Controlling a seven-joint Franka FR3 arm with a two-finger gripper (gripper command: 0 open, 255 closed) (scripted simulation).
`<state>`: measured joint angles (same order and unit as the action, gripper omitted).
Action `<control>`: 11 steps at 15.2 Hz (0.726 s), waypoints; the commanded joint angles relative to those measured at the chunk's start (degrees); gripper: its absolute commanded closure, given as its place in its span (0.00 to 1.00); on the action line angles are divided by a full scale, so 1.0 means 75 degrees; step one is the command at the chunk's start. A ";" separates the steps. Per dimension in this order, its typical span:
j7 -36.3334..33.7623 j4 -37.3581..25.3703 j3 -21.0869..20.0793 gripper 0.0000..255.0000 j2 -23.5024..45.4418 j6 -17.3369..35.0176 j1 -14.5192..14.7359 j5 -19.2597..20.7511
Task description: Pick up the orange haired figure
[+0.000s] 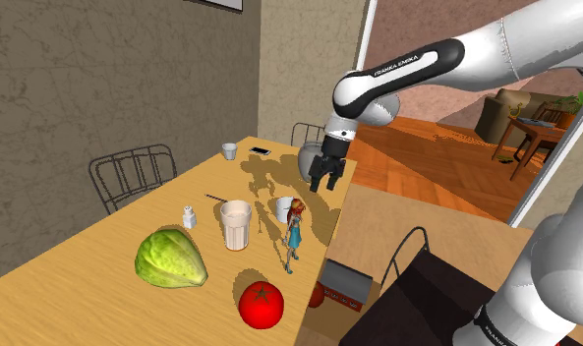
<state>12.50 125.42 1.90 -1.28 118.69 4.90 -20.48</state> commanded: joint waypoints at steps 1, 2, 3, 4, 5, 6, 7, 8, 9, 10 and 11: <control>0.0134 -0.0469 -0.0039 0.00 0.0647 0.0144 0.0048 -0.0298; 0.0208 -0.0695 -0.0060 0.00 0.0945 0.0194 0.0054 -0.0437; 0.0279 -0.0932 -0.0086 0.00 0.1243 0.0234 0.0056 -0.0572; 0.0344 -0.1178 -0.0116 0.00 0.1541 0.0265 0.0055 -0.0703; 0.0386 -0.1357 -0.0141 0.00 0.1750 0.0282 0.0051 -0.0791; 0.0426 -0.1323 -0.0149 0.00 0.1804 0.0363 0.0049 -0.0815; 0.0466 -0.1291 -0.0156 0.00 0.1859 0.0444 0.0049 -0.0840; 0.0507 -0.1260 -0.0162 0.00 0.1915 0.0524 0.0049 -0.0865; 0.0548 -0.1231 -0.0169 0.00 0.1973 0.0604 0.0050 -0.0891; 0.0589 -0.1203 -0.0175 0.00 0.2031 0.0683 0.0050 -0.0917; 0.0630 -0.1178 -0.0182 0.00 0.2092 0.0762 0.0050 -0.0944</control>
<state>16.94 116.41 0.60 13.97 123.80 5.26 -27.35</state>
